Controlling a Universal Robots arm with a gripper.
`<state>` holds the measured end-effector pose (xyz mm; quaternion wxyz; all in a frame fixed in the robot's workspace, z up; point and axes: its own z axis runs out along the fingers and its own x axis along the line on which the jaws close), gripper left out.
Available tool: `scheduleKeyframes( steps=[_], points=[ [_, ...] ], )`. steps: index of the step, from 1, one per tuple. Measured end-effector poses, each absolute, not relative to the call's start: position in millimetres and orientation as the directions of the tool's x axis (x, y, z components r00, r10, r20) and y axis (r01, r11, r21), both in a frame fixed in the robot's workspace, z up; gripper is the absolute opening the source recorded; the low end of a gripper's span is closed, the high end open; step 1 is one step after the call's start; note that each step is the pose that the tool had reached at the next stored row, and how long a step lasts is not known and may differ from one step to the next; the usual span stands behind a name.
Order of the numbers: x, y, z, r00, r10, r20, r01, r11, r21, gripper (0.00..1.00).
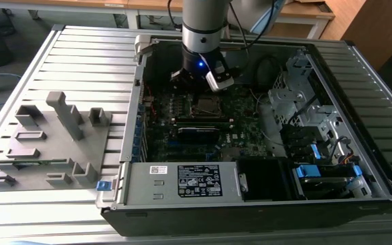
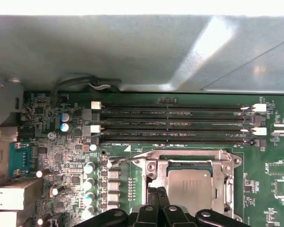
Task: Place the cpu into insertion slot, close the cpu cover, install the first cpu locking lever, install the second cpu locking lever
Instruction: 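Close the cpu cover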
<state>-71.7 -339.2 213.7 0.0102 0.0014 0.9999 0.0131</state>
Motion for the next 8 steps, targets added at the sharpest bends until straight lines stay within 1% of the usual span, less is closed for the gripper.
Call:
scheduleKeyframes(
  steps=[8],
  points=[
    [-71.7, -339.2, 218.3, -1.0, 0.003, -0.021, 0.002, 1.0, 0.026, 0.1]
  ],
)
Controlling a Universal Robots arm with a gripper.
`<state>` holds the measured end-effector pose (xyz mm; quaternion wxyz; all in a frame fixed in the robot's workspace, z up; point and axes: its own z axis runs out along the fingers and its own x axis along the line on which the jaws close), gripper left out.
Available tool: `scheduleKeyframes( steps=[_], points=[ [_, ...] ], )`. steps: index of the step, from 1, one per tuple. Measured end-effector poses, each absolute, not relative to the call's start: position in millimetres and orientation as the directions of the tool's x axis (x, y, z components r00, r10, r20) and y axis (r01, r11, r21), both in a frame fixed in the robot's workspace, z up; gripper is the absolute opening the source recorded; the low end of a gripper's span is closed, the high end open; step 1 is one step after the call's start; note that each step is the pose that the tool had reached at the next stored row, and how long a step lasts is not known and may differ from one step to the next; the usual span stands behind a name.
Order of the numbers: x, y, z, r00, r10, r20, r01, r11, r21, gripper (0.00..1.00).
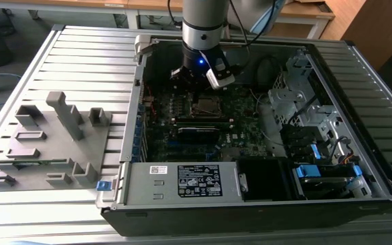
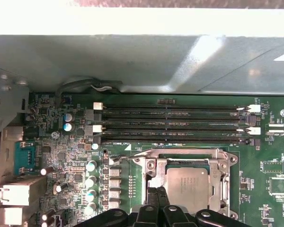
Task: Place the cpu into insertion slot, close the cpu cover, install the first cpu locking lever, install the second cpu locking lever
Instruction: 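Close the cpu cover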
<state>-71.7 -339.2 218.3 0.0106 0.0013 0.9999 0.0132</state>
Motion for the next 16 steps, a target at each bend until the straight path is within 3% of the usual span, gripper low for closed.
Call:
scheduleKeyframes(
  steps=[6, 16],
  points=[
    [-72, -339, 218, -0.999, 0.003, -0.052, 0.002, 1.0, 0.029, 0.1],
    [-58, -339, 218, -0.999, 0.003, -0.053, 0.001, 1.0, 0.029, 0.1]
  ],
)
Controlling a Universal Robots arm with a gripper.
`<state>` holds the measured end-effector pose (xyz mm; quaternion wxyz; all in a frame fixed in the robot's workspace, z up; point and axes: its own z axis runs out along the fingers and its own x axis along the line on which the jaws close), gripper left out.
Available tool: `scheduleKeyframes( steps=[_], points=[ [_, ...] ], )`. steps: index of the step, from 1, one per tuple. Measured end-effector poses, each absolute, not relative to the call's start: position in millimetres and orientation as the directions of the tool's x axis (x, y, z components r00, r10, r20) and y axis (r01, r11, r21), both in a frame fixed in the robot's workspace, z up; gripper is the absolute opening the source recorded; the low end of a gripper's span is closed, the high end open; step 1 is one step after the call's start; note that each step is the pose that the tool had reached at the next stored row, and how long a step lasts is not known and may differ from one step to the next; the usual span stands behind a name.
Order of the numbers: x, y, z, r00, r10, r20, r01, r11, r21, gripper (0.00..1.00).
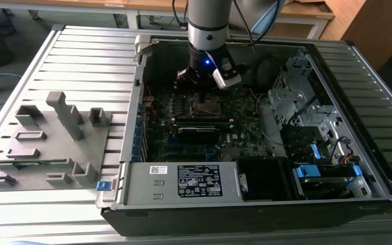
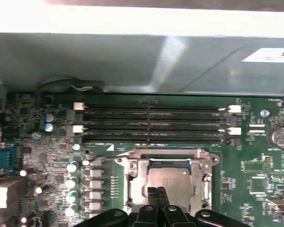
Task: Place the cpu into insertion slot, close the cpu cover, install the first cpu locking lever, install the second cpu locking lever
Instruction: 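Close the cpu cover, then install the first cpu locking lever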
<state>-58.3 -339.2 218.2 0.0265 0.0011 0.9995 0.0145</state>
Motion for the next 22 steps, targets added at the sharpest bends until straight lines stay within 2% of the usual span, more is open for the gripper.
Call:
scheduleKeyframes(
  steps=[22],
  points=[
    [-49.6, -339.2, 224.6, -0.999, 0.003, -0.05, 0.002, 1.0, 0.029, 0.1]
  ],
)
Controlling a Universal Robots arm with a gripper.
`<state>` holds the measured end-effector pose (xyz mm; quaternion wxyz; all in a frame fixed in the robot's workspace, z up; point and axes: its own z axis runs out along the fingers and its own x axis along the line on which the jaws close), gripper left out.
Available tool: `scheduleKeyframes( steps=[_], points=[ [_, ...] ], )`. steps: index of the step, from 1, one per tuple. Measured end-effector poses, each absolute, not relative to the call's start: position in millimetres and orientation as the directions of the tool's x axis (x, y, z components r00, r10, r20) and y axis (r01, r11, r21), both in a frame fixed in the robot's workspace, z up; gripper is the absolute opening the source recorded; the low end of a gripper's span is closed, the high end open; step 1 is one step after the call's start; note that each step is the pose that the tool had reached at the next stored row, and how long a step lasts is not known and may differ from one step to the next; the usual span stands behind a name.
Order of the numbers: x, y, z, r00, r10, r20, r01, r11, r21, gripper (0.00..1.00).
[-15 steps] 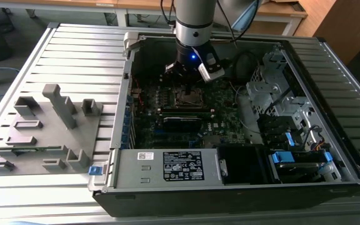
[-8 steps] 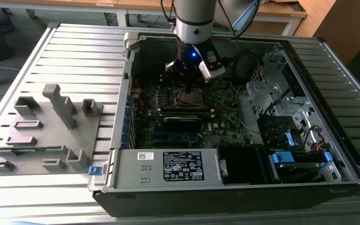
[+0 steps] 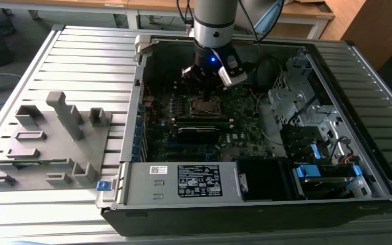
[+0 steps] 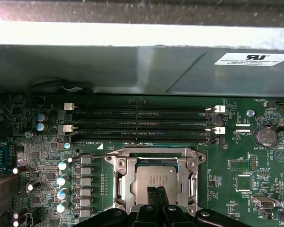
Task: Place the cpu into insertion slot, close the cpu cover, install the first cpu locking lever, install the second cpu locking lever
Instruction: 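Install the first cpu locking lever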
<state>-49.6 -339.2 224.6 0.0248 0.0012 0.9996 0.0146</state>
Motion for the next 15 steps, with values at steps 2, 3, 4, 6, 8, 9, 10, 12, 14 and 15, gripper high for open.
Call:
scheduleKeyframes(
  steps=[2, 3, 4, 6, 8, 9, 10, 12, 14, 15],
  points=[
    [-49.6, -339.2, 225.0, -0.999, 0.003, -0.05, 0.002, 1.0, 0.029, 0.1],
    [-49.7, -339.2, 225.0, -0.999, 0.003, -0.05, 0.002, 1.0, 0.029, 0.1],
    [-49.7, -339.2, 225.1, -0.999, 0.003, -0.05, 0.002, 1.0, 0.029, 0.1],
    [-49.7, -339.2, 230.9, -0.999, 0.003, -0.049, 0.002, 1.0, 0.029, 0.1],
    [-49.7, -339.2, 231.0, -0.999, 0.003, -0.049, 0.002, 1.0, 0.029, 0.1],
    [-49.7, -339.2, 231.1, -0.999, 0.003, -0.049, 0.002, 1.0, 0.029, 0.1],
    [-49.7, -339.2, 231.4, -0.999, 0.003, -0.049, 0.002, 1.0, 0.029, 0.1],
    [-49.7, -339.2, 232.2, -0.999, 0.003, -0.049, 0.002, 1.0, 0.029, 0.1],
    [-49.7, -339.2, 232.8, -0.999, 0.003, -0.049, 0.002, 1.0, 0.029, 0.1],
    [-49.7, -339.2, 233.5, -0.999, 0.003, -0.049, 0.002, 1.0, 0.029, 0.1]
  ],
)
